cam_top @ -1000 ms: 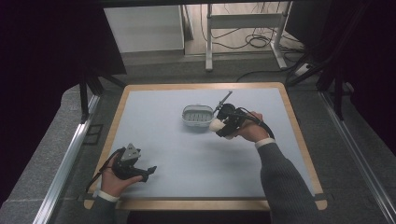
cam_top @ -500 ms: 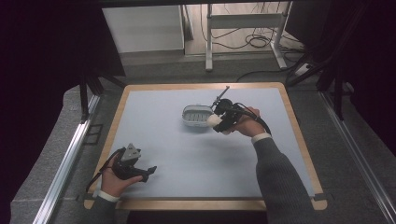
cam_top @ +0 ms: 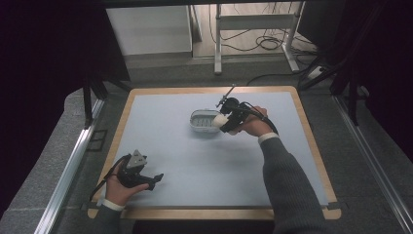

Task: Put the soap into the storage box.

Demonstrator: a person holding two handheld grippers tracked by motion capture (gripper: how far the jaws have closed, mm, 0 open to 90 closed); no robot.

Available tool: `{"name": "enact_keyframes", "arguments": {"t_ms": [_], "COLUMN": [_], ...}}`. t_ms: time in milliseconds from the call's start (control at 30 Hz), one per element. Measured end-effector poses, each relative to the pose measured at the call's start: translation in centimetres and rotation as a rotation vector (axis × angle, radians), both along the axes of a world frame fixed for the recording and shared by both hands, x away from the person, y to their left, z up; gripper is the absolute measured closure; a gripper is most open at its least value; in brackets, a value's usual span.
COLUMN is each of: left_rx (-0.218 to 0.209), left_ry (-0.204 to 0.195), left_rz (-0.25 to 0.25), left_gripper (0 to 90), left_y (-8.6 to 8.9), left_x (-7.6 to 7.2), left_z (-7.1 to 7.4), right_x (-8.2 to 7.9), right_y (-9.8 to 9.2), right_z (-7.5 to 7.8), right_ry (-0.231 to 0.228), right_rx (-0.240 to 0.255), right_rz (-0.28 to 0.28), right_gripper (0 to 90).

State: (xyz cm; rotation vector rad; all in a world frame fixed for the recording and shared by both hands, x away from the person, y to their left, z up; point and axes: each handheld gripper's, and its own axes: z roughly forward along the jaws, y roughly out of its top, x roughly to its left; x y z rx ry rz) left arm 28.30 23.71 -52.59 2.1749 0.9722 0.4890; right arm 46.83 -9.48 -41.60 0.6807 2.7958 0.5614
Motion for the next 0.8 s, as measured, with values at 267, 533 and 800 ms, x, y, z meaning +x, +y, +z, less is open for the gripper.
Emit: {"name": "enact_keyframes", "arguments": {"t_ms": [267,533,800], "left_rx": [-0.001,0.000,0.001], "left_ry": [-0.001,0.002,0.005], "left_rz": [-0.001,-0.002,-0.003], "left_gripper": [6.6,6.6,6.6], "left_y": [0.0,0.0,-0.1], "left_x": [0.0,0.0,0.0], "left_z": [0.0,0.0,-0.1], "right_x": [0.7,1.7,2.6], "right_y": [0.7,1.2,1.9], "right_z": [0.0,-0.2,-0.6], "right_ry": [-0.004,-0.002,-0.006], "right_rx": [-0.011,-0.020,-0.020], "right_rz": [0.013,0.027,0.050], "right_gripper": [49.0,48.9,48.9]}}
